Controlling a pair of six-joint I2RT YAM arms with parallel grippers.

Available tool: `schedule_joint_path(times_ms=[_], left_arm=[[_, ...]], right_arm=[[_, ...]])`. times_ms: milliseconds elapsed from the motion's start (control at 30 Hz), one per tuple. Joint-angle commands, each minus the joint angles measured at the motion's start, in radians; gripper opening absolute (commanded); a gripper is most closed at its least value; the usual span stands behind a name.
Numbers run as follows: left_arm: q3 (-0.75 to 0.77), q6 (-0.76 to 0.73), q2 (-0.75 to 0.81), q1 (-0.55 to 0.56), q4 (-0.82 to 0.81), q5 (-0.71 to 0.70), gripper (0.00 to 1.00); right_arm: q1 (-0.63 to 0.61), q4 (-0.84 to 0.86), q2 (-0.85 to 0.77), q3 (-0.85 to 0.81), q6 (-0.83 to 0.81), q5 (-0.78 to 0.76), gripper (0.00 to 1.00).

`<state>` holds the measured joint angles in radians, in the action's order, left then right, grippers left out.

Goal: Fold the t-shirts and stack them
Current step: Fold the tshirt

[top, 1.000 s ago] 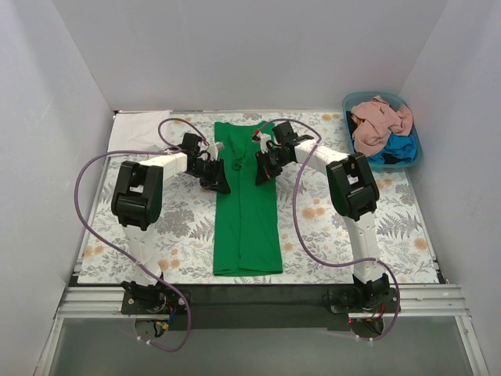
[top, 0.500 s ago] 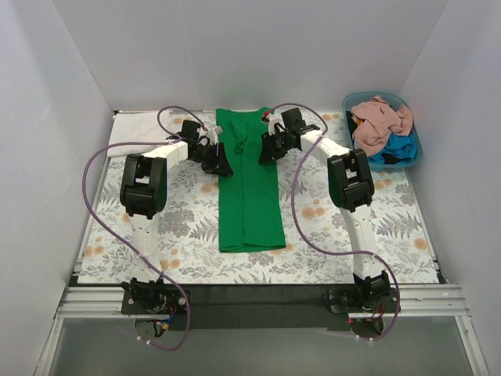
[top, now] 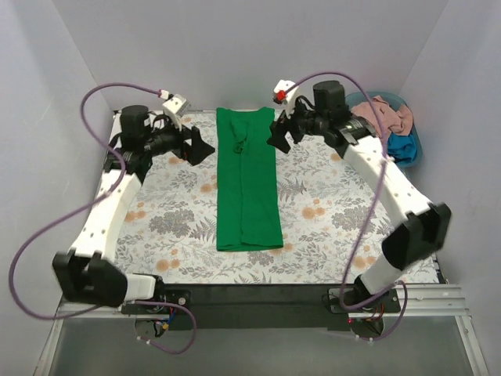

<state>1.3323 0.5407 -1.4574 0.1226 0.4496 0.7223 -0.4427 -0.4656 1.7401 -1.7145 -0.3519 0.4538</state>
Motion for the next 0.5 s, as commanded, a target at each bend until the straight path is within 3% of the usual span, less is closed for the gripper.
schedule_joint_path(times_ms=[0, 67, 200, 333, 467], left_arm=[[-0.132, -0.088, 0.213, 0.015, -0.034, -0.012, 0.89], [-0.18, -0.1, 0.268, 0.022, -0.023, -0.001, 0.89], [-0.27, -0.361, 0.336, 0.026, 0.24, 0.138, 0.91], [-0.483, -0.519, 0.482, 0.038, 0.241, 0.204, 0.89], [-0.665, -0.661, 0.572, 0.126, 0.213, 0.145, 0.82]], right_arm=[[-0.024, -0.047, -0.163, 0.145, -0.209, -0.076, 0.91], [-0.028, -0.102, -0.227, 0.206, -0.286, -0.051, 0.98], [-0.056, -0.176, -0.338, 0.37, -0.346, 0.054, 0.98], [-0.169, -0.136, -0.459, 0.613, -0.458, -0.033, 0.98], [-0.249, -0.098, -0.469, 0.78, -0.475, -0.035, 0.95]])
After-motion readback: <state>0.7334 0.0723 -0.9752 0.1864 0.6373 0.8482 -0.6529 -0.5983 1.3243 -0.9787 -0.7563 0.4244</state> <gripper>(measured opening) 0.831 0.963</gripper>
